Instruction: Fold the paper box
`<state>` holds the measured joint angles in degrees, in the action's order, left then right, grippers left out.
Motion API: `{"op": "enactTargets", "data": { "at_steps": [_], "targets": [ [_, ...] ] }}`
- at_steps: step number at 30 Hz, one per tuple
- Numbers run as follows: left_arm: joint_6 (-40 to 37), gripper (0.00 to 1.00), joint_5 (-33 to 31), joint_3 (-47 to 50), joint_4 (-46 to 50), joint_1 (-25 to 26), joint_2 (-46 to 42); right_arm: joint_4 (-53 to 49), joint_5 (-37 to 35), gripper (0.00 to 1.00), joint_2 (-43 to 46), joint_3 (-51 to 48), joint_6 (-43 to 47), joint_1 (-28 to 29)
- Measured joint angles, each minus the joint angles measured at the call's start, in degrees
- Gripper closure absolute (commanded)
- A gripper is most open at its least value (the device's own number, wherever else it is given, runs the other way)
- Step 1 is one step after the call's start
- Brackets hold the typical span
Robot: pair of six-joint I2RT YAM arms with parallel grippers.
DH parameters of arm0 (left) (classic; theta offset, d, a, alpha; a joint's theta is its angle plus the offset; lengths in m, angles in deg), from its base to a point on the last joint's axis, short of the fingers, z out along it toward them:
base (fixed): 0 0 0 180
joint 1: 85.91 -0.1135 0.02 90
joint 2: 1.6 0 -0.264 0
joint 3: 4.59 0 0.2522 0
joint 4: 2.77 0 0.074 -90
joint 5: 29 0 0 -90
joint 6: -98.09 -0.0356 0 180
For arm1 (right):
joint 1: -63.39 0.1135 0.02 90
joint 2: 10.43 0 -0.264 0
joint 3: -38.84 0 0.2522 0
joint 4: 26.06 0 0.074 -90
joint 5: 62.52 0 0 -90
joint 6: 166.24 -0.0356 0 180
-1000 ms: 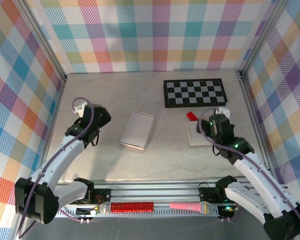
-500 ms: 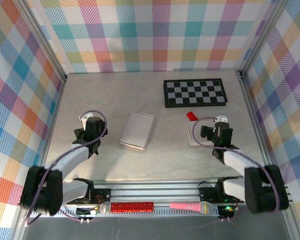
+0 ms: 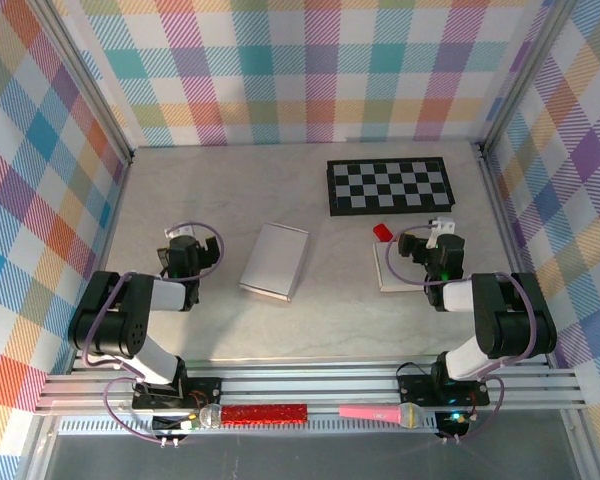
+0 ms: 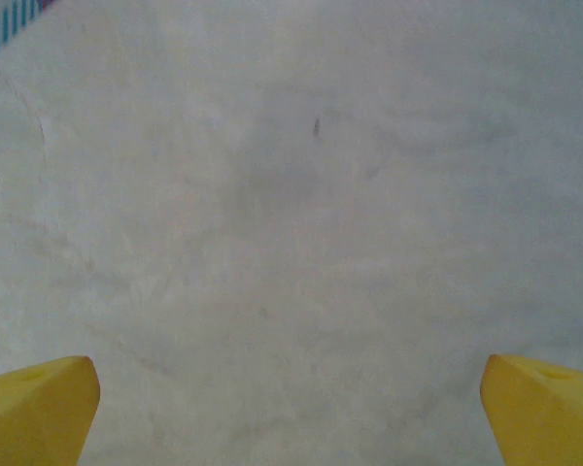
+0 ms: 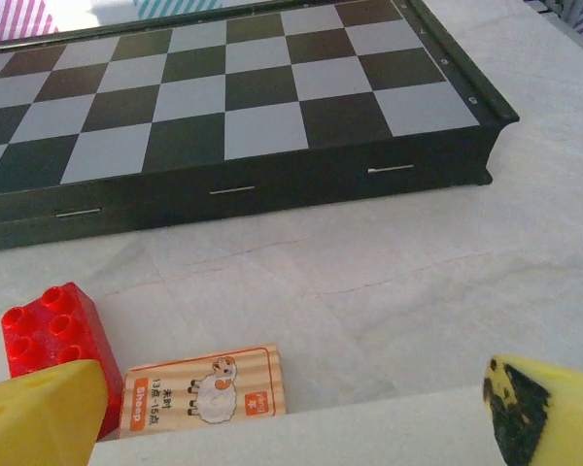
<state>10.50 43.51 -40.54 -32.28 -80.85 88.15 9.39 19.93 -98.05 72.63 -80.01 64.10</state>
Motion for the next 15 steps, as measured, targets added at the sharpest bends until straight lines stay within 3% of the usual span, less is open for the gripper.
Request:
{"op": "enactTargets", "data": {
  "at_steps": [15],
  "targets": [
    [-0.63,0.00,1.42,0.52,-5.70,0.00,0.52,-0.37,-0.59,0.01,0.00,1.20,0.22,0.57]
  ]
}}
